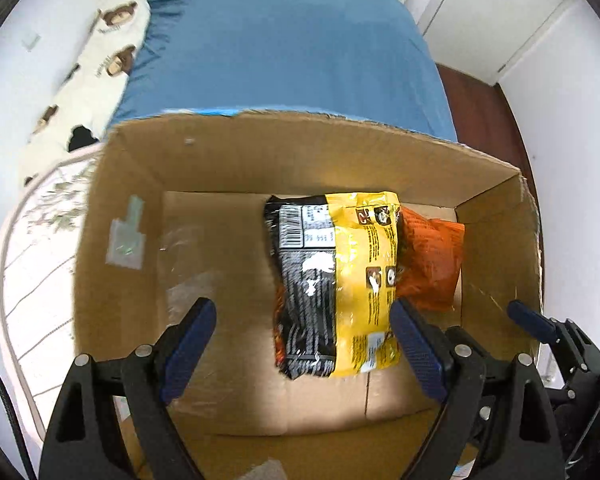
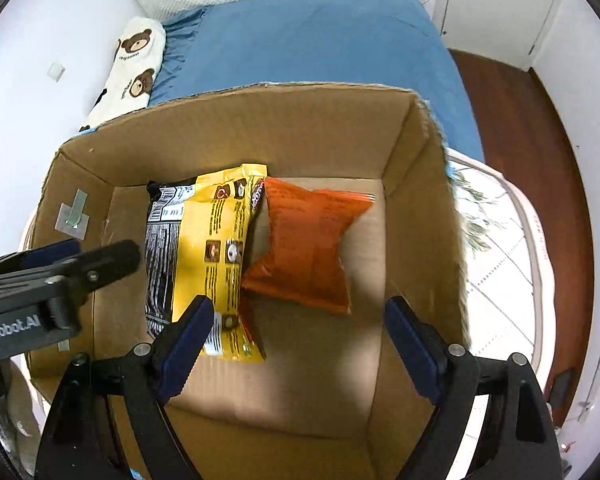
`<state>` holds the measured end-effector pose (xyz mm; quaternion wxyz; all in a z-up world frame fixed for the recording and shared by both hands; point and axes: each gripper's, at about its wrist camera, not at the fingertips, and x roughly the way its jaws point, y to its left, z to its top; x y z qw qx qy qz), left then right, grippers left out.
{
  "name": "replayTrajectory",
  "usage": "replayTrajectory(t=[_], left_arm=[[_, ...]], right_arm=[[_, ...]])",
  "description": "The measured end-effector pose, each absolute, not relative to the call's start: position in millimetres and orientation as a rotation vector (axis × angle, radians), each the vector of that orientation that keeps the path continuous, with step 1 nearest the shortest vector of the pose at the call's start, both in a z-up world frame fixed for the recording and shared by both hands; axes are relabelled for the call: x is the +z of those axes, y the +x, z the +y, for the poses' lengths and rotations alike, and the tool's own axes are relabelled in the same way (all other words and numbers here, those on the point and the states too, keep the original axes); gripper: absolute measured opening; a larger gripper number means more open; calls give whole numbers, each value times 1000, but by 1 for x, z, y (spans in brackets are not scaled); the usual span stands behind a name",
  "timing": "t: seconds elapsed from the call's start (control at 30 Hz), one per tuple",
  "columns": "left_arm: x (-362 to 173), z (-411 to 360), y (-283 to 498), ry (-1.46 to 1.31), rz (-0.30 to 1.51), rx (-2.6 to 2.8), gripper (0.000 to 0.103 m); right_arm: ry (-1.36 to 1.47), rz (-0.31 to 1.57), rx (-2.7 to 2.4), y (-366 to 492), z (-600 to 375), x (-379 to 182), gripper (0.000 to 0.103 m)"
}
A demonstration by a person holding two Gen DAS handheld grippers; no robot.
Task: Organize snacks
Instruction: 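Carry both packets into the cardboard box and open both tools, then grasp the red-brown packet with the left tool while the right tool grasps another orange packet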
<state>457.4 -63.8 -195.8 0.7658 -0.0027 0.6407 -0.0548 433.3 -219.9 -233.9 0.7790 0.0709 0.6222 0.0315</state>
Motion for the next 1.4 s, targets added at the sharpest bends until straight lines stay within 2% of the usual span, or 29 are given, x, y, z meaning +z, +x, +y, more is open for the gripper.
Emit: replayTrajectory(t=[0.57, 0.87, 1.03, 1.4], left_arm=[[-109, -43, 353, 56, 1106, -130, 89], [-79, -28, 295, 33, 1052, -140, 89], [-114, -12, 254, 67, 1161, -103, 89], [-280, 19, 199, 102, 1620, -53, 89]], right_arm=[[122, 1123, 5, 329, -208, -138, 89], [164, 1066, 18, 273, -204, -103, 89], [193, 1139, 28, 240, -202, -125, 89], [274, 1331, -26, 221, -226, -226, 89]])
